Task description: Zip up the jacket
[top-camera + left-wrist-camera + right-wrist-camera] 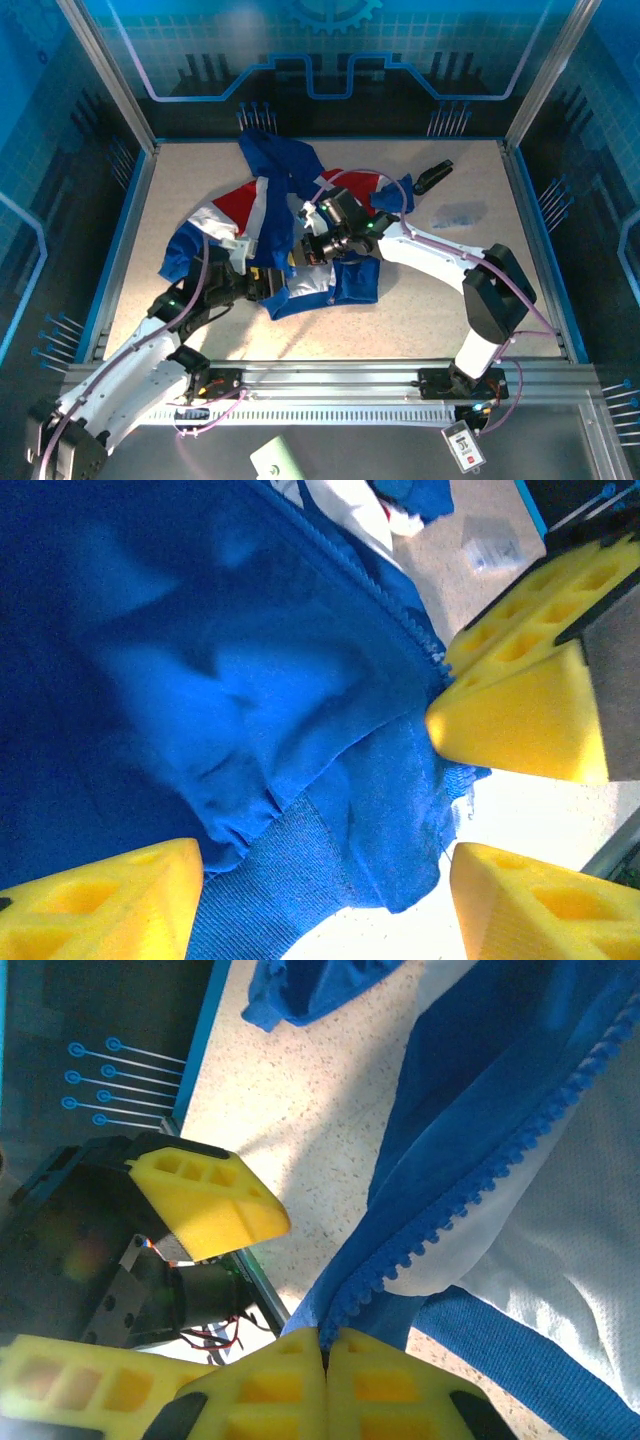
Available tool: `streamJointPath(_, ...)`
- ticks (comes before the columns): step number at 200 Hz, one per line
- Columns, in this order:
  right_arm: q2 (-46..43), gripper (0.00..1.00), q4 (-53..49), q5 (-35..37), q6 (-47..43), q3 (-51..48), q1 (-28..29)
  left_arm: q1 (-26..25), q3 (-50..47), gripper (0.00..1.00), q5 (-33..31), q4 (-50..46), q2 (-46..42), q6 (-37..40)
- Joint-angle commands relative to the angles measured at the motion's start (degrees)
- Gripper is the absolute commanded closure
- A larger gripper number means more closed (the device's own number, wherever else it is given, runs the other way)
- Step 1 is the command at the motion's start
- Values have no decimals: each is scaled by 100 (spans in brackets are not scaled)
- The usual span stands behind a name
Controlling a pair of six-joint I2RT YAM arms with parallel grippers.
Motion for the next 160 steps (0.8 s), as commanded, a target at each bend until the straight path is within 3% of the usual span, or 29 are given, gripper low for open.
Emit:
streamJointPath(1, -200, 100, 179, -75, 192, 38, 55, 50, 390, 33, -173, -634, -256, -297)
streamJointPath(58, -190, 100, 38, -144, 281, 205, 58, 60, 338, 50, 1068, 268, 84, -1469)
streamJointPath(94, -156, 100, -23, -224, 334, 266, 57, 56, 282, 73, 1413, 650, 483, -1597)
streamJointPath(113, -172, 100, 10, -236, 382, 251, 59, 65, 249, 74, 1351, 745, 571, -1668)
streamJointPath(160, -191, 100, 80, -238, 420, 214, 52, 141, -57, 64, 1154, 960, 435, -1878)
